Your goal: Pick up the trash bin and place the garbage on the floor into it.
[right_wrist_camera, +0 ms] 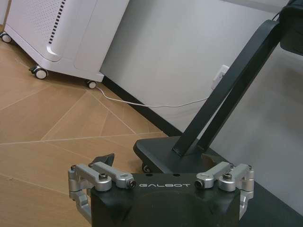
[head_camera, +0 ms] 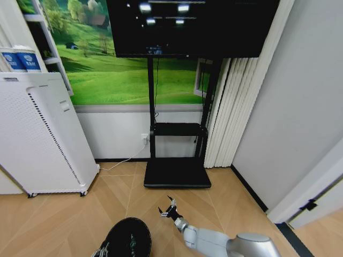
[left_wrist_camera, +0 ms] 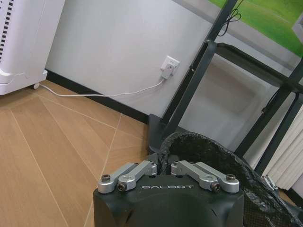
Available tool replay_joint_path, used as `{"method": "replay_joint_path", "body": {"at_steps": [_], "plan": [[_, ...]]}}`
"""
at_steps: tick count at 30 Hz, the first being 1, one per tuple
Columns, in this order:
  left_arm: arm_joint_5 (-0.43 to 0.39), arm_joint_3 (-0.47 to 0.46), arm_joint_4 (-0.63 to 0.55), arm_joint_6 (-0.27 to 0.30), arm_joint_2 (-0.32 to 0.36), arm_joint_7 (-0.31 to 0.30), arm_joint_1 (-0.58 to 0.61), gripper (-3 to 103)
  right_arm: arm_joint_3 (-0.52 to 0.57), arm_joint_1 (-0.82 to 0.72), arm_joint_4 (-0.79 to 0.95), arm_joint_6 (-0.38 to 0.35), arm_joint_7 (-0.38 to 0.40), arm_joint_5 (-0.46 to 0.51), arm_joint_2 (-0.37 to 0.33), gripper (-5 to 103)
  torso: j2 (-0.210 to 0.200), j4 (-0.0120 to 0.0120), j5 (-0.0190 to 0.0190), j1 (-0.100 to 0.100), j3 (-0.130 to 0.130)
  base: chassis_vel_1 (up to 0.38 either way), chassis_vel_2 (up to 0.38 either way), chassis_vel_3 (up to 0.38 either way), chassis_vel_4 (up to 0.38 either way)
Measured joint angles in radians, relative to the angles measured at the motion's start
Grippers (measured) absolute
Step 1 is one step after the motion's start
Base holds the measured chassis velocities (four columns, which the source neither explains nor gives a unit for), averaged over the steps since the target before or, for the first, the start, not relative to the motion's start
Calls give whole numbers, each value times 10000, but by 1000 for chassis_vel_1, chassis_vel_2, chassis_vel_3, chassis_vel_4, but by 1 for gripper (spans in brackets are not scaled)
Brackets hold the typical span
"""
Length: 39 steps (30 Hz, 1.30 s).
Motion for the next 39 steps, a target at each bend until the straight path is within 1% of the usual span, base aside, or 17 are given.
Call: {"method": "replay_joint_path", "body": {"at_steps": [3, 6, 8, 9, 10, 14, 17, 18, 22, 29, 35, 39], "plan": [[-13, 0, 37, 1, 17, 1, -6, 7, 81, -110, 0, 36, 156, -198, -32, 100, -1, 1, 1, 1, 1, -23, 19, 37, -24], [-16, -1, 43, 0, 22, 2, -11, 7, 78, -117, 18, 38, 143, -240, -82, 100, -1, 1, 2, 1, 1, 0, 0, 0, 0], [-28, -2, 66, -2, 34, 6, -17, 7, 108, -124, -185, 211, -13, -856, -180, 100, -1, 1, -1, 0, 0, 0, 0, 0, 0], [-28, -2, 66, -2, 34, 6, -17, 7, 108, -124, -185, 211, -13, -856, -180, 100, -1, 1, -1, 0, 0, 0, 0, 0, 0], [-36, -2, 91, -9, 35, 21, -23, 7, 209, -159, -286, 265, -1, -1273, -206, 100, -1, 0, -1, 1, 0, 0, 0, 0, 0], [-40, 23, 146, -44, 35, 63, -37, 7, 364, -252, -219, 313, 256, -2191, -364, 100, -1, 1, 1, 0, 0, 0, 0, 0, 0], [-39, 28, 144, -52, 34, 68, -31, 7, 331, -252, -41, 336, 216, -2198, -503, 100, -1, 1, 1, 1, 0, 0, 0, 0, 0], [-30, 32, 131, -54, 33, 72, -17, 7, 321, -277, 54, 362, 178, -2109, -568, 100, -1, 0, -3, 0, 0, 0, 0, 0, 0], [-13, 33, 66, -58, 40, 83, 22, 7, 331, -312, 184, 342, 154, -1624, -549, 100, -1, 1, 1, 0, -1, 0, 0, 0, 0], [10, 19, 3, -69, 37, 84, 82, 7, 318, -345, 174, 454, 123, -1710, -527, 100, 0, 3, 0, -1, -1, -73, 82, 76, -72], [64, 37, -10, -111, -19, 129, 108, 7, 356, -445, 127, 564, 528, -2227, -506, 100, 0, 1, 0, -1, -1, -165, 196, 165, -181], [78, 44, 23, -157, -36, 155, 118, 7, 337, -463, 81, 663, 554, -2301, -568, 100, -1, 1, 0, 2, 2, -155, 224, 146, -210]]}}
